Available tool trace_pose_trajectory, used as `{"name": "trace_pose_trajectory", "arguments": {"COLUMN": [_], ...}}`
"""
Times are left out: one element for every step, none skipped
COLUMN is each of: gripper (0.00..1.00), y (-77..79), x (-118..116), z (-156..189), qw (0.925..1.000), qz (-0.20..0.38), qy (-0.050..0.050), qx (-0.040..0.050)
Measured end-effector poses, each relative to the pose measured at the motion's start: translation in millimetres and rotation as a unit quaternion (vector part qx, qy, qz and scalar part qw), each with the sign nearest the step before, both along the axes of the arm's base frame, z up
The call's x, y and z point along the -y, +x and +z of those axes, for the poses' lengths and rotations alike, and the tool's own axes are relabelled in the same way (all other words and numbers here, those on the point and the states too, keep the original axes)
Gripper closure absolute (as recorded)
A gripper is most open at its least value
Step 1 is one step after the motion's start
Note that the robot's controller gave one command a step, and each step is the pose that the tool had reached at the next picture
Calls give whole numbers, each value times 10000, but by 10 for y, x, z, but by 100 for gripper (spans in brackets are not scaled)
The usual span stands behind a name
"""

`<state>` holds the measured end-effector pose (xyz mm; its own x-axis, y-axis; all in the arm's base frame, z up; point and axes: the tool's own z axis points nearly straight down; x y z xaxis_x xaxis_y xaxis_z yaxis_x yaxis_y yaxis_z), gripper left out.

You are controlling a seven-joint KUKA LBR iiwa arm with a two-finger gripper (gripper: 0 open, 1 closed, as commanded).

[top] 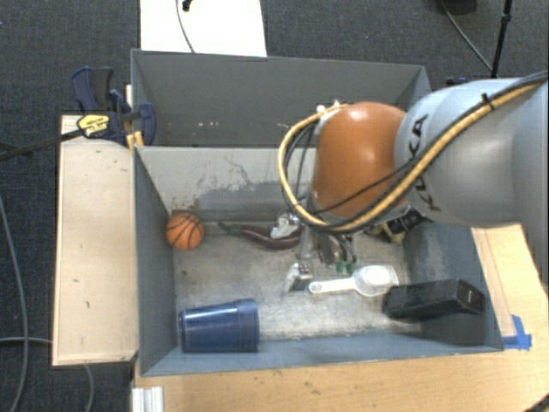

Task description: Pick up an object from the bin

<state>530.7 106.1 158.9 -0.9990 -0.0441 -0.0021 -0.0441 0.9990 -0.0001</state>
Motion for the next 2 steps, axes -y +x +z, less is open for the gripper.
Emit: {"name": "trace_pose_trajectory", "arguments": {"gripper": [0, 100], "y": [242, 626], "x": [74, 255], "z": [56, -792], "qw": [9997, 9994], "qz": [254, -348], "qy": [14, 22], "qx": [13, 76]}}
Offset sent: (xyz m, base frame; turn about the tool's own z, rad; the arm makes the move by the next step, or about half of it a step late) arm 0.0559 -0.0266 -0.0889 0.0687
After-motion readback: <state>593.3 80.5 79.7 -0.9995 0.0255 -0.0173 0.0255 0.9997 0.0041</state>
